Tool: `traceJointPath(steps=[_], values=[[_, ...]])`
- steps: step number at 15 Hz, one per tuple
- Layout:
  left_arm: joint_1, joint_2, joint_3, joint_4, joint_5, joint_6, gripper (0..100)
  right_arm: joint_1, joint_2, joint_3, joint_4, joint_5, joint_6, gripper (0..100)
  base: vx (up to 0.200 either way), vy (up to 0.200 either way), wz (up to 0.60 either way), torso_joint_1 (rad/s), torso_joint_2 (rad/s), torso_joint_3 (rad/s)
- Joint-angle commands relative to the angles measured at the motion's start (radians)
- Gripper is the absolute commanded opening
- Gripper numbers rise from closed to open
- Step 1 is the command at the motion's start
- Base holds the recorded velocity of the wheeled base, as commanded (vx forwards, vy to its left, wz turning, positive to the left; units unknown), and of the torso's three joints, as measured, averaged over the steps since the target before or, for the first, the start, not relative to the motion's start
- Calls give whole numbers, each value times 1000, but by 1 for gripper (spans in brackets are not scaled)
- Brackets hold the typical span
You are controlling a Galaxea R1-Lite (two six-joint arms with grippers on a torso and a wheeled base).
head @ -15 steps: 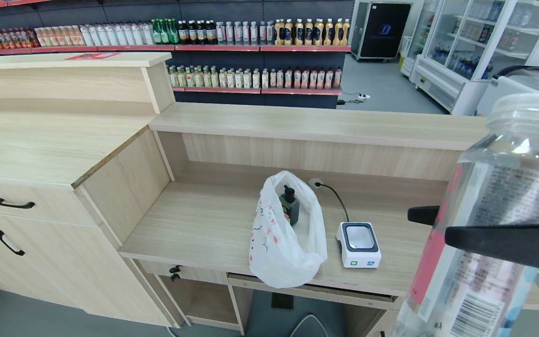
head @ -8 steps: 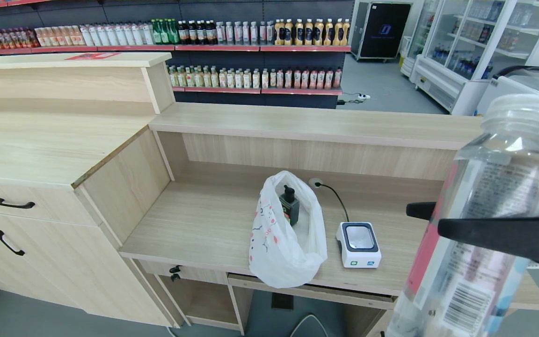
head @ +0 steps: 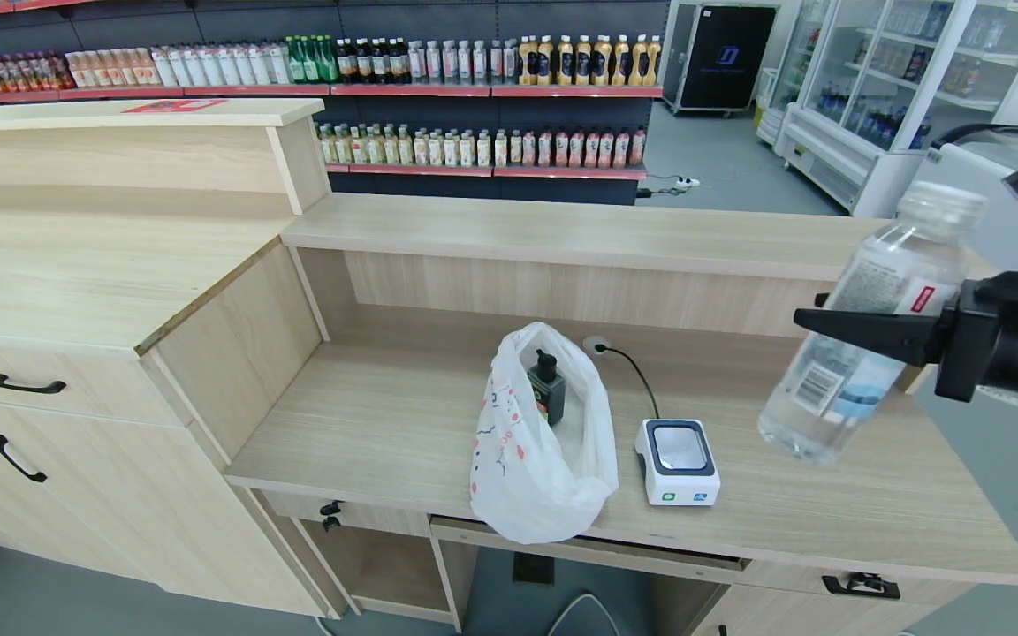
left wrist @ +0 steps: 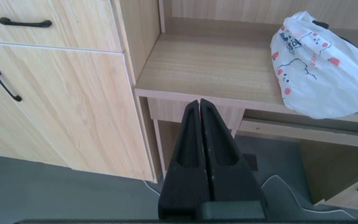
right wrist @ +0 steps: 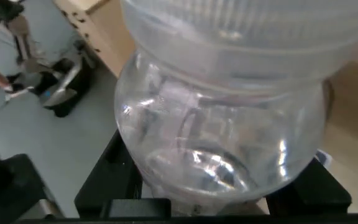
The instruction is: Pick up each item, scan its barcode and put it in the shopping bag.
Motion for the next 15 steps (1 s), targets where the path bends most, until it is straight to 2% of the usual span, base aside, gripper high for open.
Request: traceJointPath(steps=[1, 2, 3, 6, 11, 13, 14, 15], values=[[0, 0, 0, 0, 0, 0, 0, -199, 133, 6, -8, -5, -156, 0, 0, 0, 0, 0, 0, 0], [0, 0, 0, 0, 0, 0, 0, -202, 136, 6, -8, -5, -161, 0, 0, 0, 0, 0, 0, 0], [0, 0, 0, 0, 0, 0, 0, -300, 214, 8, -61, -8, -296, 0, 0, 0, 0, 0, 0, 0], [0, 0, 0, 0, 0, 0, 0, -410, 317, 29, -189, -26, -546, 0, 0, 0, 0, 0, 0, 0], [0, 0, 0, 0, 0, 0, 0, -464, 426, 35, -362, -40, -779, 0, 0, 0, 0, 0, 0, 0], [0, 0, 0, 0, 0, 0, 0, -485, 432, 45, -390, -33, -887, 0, 0, 0, 0, 0, 0, 0], [0, 0, 0, 0, 0, 0, 0, -508, 437, 42, -393, 6, -1011, 0, 0, 0, 0, 0, 0, 0], [0, 0, 0, 0, 0, 0, 0, -513, 441, 42, -393, 46, -1057, 0, 0, 0, 0, 0, 0, 0]])
